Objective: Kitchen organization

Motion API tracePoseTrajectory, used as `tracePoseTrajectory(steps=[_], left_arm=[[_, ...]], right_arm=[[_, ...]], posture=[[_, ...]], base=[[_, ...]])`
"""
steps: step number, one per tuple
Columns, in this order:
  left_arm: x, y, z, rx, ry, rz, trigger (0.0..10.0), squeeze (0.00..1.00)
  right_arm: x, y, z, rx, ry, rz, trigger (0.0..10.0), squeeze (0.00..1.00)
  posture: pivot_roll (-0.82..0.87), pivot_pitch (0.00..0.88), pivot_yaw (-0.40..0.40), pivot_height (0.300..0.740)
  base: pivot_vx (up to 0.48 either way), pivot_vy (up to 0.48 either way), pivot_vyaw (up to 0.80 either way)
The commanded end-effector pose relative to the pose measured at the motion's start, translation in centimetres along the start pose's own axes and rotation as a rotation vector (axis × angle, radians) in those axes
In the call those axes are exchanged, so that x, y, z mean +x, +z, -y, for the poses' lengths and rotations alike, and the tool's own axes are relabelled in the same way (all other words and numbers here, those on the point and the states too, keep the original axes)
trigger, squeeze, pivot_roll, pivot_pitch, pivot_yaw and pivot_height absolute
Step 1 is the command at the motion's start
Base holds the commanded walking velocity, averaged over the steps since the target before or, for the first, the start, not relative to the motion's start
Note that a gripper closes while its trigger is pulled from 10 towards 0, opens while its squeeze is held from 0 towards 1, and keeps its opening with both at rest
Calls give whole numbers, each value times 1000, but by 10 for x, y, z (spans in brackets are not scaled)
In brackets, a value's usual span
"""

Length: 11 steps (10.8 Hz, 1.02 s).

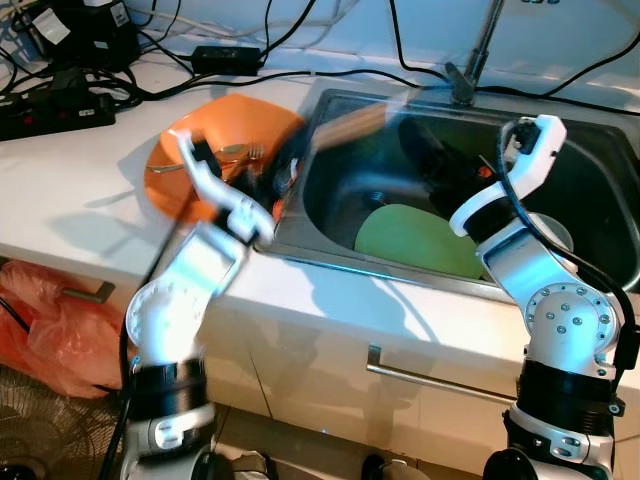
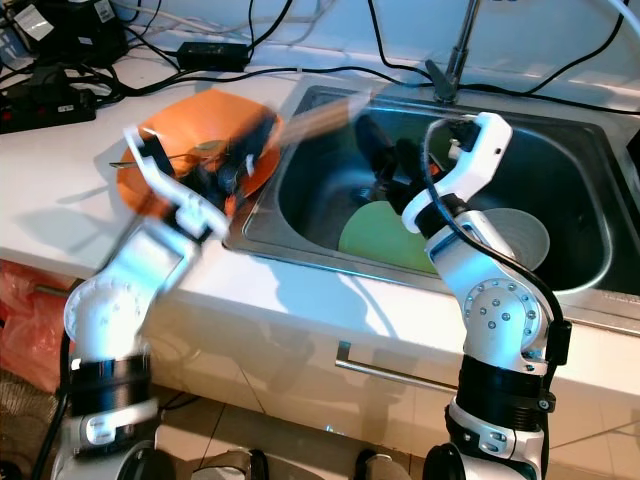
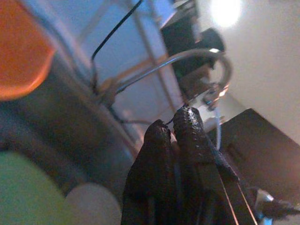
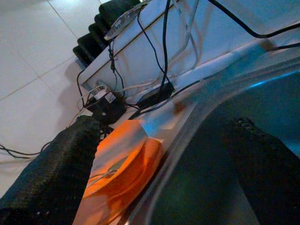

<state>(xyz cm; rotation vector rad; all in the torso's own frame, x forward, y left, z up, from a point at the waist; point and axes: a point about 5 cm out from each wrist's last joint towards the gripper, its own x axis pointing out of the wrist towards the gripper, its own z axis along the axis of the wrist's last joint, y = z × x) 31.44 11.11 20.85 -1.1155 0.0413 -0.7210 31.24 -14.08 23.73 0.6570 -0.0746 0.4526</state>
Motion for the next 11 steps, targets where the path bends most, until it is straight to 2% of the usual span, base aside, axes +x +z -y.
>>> tracePoseTrajectory(steps=[1,2,5,8,11], left_arm=[[-2,-3,0,-21,-4,-26,0,0],[-7,-7,-1,-53,1,-43,0,0],[-8,-12,13,-112,-76,-93,0,0],[-7,2,17,-99,-86,-57,0,0],[-7,-3,22,-108,-110,-101,0,0]], right_arm=[[2,5,-3,12,15,28,10000,0],[5,6,-6,23,34,40,10000,0],[12,-2,-7,112,53,23,10000,0],[14,-13,-5,199,29,10,10000,0],[14,-16,-1,230,10,14,10000,0]], posture=[[21,115,18,740],[22,116,18,740],[51,119,1,740],[52,120,3,740],[46,121,4,740]], base=[[0,0,0],[0,0,0],[0,0,0],[0,0,0],[0,0,0]])
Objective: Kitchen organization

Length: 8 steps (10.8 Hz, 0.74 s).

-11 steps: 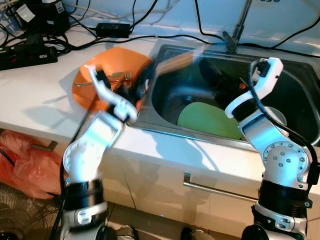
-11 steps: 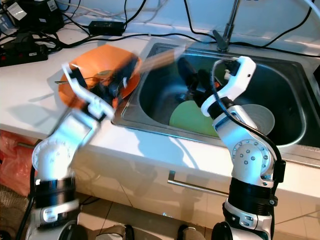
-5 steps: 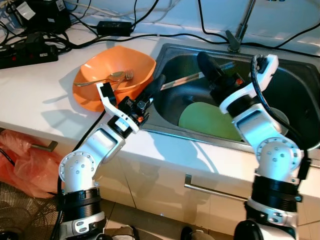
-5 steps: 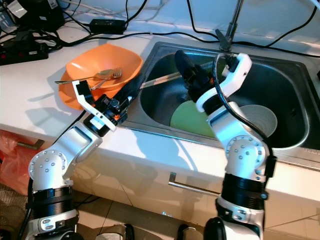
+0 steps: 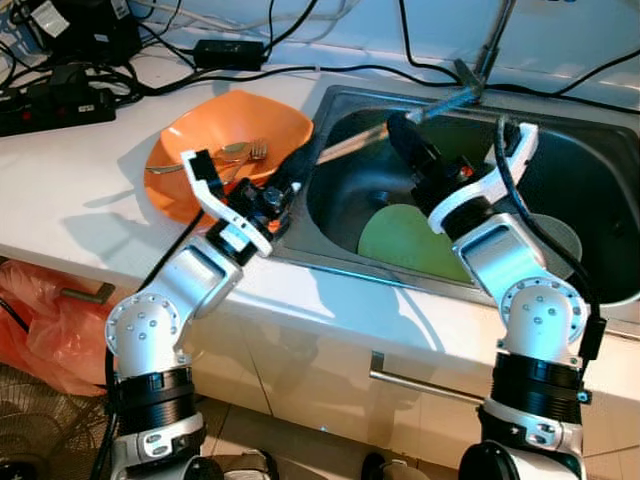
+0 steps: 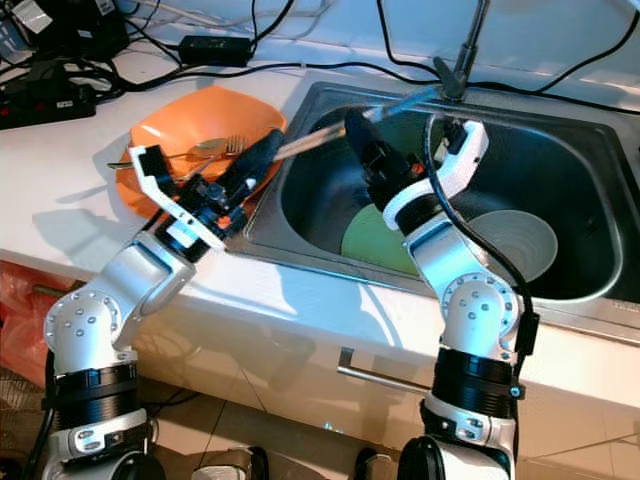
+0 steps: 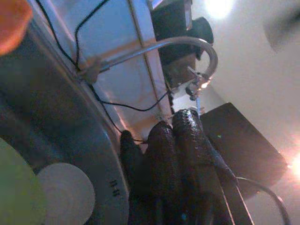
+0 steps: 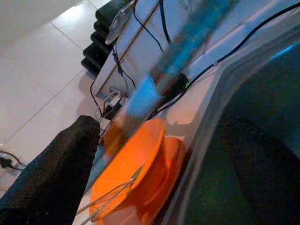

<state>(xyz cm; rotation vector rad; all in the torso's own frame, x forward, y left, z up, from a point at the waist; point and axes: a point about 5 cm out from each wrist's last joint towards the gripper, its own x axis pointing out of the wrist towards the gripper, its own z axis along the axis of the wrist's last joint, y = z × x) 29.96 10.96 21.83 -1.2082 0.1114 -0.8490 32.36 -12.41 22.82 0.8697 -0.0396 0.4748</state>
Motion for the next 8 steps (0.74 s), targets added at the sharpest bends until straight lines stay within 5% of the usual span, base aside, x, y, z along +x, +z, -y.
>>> tracePoseTrajectory(steps=[1,3,4,5,8], left_arm=[[-1,-8,5,-9,-20,-41,0,0],[-4,-13,2,-31,-5,-63,0,0],[-4,-14,2,-38,-5,-66,0,0],[-4,-14,2,-42,-3,-67,0,0],[-7,-4,-2,-36,16,-38,0,0]], right_arm=[[2,3,1,16,0,25,10000,0],[6,7,-1,24,11,44,10000,0],[9,9,-3,30,23,60,7059,0],[10,10,-5,33,39,74,0,0],[9,11,-5,33,40,79,0,0]], posture=[[48,122,4,740],[50,126,4,740],[52,128,5,740],[53,130,8,740],[53,133,11,740]], base=[[0,0,0],[0,0,0],[0,0,0],[0,0,0],[0,0,0]])
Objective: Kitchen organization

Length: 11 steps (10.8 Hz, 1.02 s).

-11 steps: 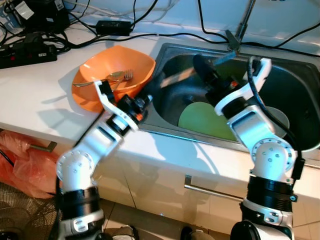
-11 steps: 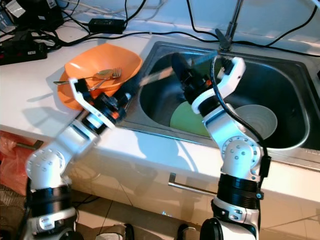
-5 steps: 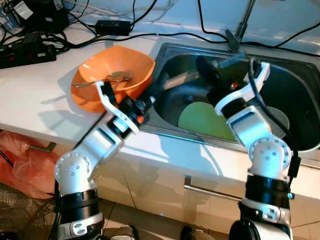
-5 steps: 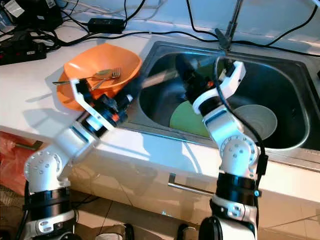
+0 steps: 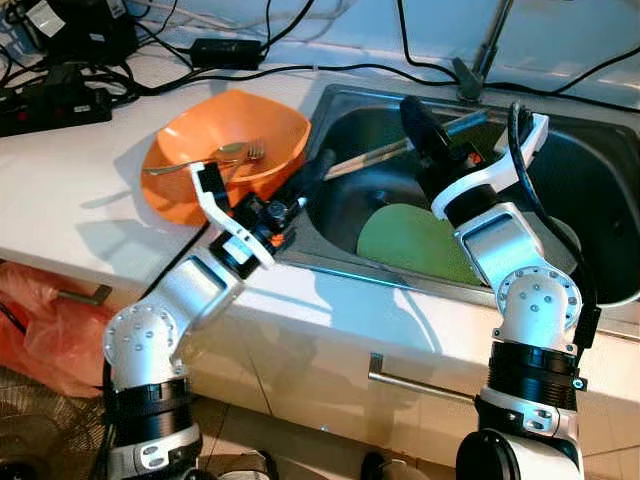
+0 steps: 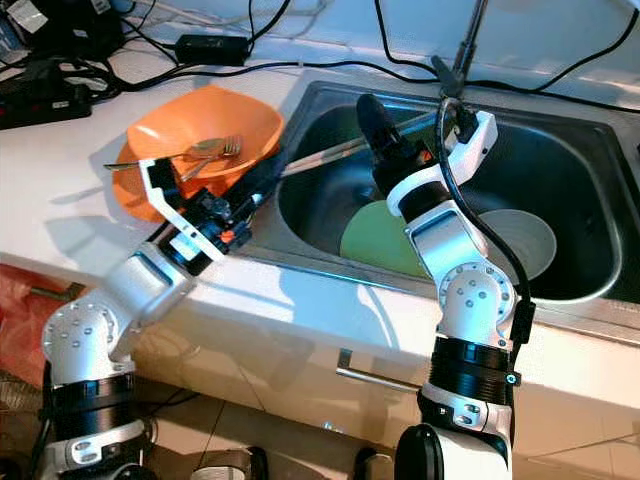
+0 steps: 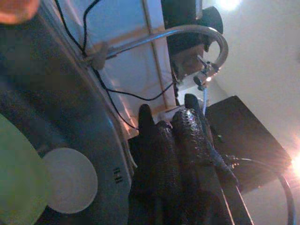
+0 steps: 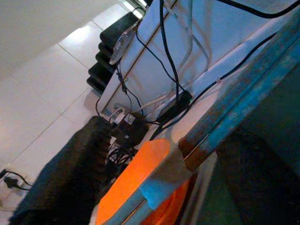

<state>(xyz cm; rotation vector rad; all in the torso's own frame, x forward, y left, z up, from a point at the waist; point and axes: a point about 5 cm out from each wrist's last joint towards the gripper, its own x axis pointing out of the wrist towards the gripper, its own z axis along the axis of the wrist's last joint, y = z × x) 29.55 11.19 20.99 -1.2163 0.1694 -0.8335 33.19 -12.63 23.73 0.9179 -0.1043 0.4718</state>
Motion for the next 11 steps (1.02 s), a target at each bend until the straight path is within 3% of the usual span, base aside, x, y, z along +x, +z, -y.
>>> tracePoseTrajectory(steps=[1,6,7,8,9,10,11], left_arm=[[0,3,3,-6,-21,0,0,0],[-2,5,-1,-18,-11,-3,0,0],[0,2,2,-21,-23,-21,0,0],[0,2,2,-21,-24,-24,0,0],[2,0,3,-20,-27,-36,0,0],[3,-1,4,-19,-35,-46,0,0],[3,-2,4,-22,-38,-56,0,0]], right_arm=[[1,2,-1,-2,7,13,0,0],[2,4,2,-9,-5,13,0,0],[3,0,3,-48,-11,-15,6392,0],[4,-3,3,-79,-18,-35,10000,0],[4,-9,6,-107,-39,-56,10000,1000],[3,-11,6,-108,-33,-62,10000,1000],[3,-12,6,-104,-35,-62,10000,541]], posture=[[51,132,11,740],[52,132,10,740],[52,130,11,740],[53,130,13,740],[52,130,14,740],[54,131,14,740],[52,132,14,740]], base=[[0,0,0],[0,0,0],[0,0,0],[0,0,0],[0,0,0],[0,0,0],[0,0,0]])
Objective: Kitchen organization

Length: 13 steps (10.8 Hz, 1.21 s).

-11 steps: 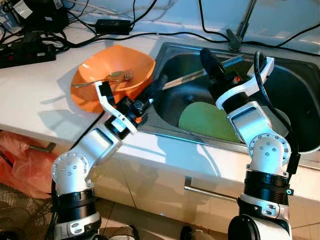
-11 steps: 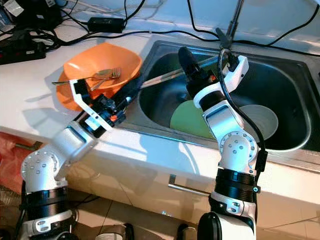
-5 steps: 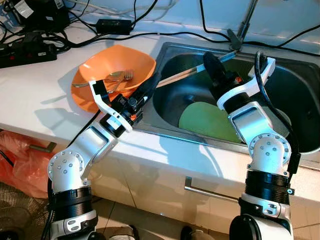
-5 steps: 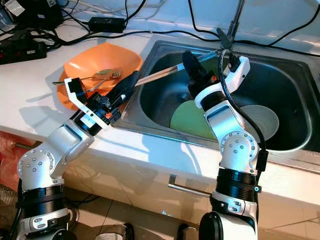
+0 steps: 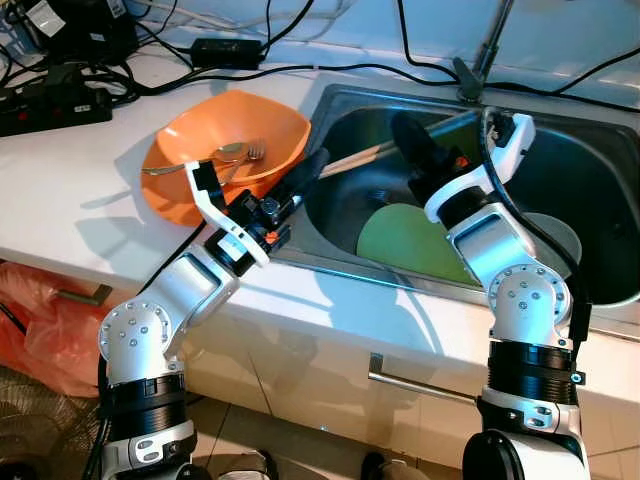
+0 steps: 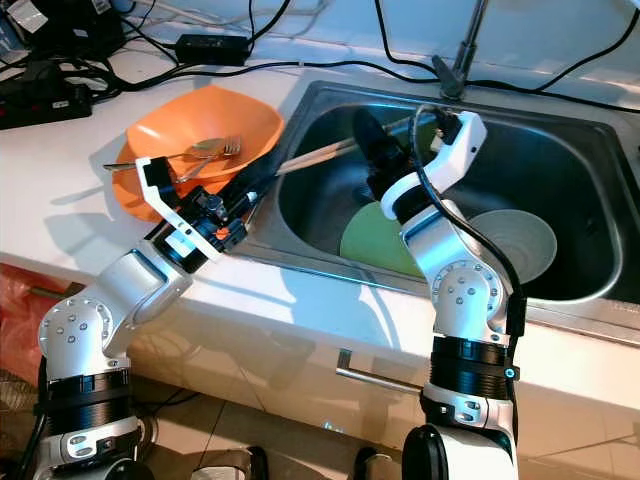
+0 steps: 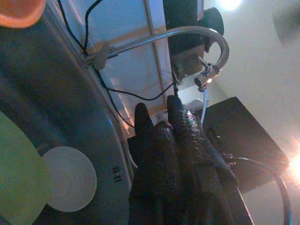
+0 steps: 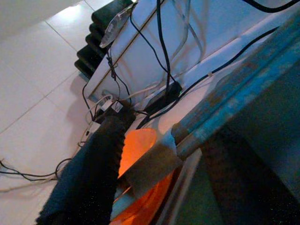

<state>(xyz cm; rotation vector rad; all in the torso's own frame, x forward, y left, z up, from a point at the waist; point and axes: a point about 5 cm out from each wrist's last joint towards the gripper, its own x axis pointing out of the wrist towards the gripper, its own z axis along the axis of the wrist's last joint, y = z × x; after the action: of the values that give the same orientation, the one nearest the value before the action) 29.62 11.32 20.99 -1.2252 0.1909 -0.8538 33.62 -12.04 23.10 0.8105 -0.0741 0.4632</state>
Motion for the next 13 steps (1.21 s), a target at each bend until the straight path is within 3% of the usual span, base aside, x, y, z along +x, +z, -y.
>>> tracePoseTrajectory(steps=[1,2,8,9,10,12,13], left_arm=[[3,-4,4,-7,-28,-39,0,0],[3,-4,4,-7,-28,-35,0,0],[1,4,0,5,10,-5,0,0],[1,4,0,5,15,-7,4196,0],[1,3,-2,1,30,-14,10000,0],[2,2,-6,-12,59,-17,10000,0],[2,4,-10,9,101,-16,10000,1000]], right_arm=[[-1,-4,3,13,-4,-8,2863,0],[-1,-3,3,32,2,1,0,0],[-2,1,5,36,-14,22,0,0],[-2,2,6,36,-16,25,0,0],[-2,2,6,37,-19,28,0,0],[-2,2,6,39,-24,29,0,0],[-2,2,6,39,-26,29,0,0]], posture=[[53,133,14,740],[53,134,13,740],[46,138,36,740],[46,138,36,740],[46,140,35,740],[48,140,37,740],[49,140,39,740]], base=[[0,0,0],[0,0,0],[0,0,0],[0,0,0],[0,0,0],[0,0,0],[0,0,0]])
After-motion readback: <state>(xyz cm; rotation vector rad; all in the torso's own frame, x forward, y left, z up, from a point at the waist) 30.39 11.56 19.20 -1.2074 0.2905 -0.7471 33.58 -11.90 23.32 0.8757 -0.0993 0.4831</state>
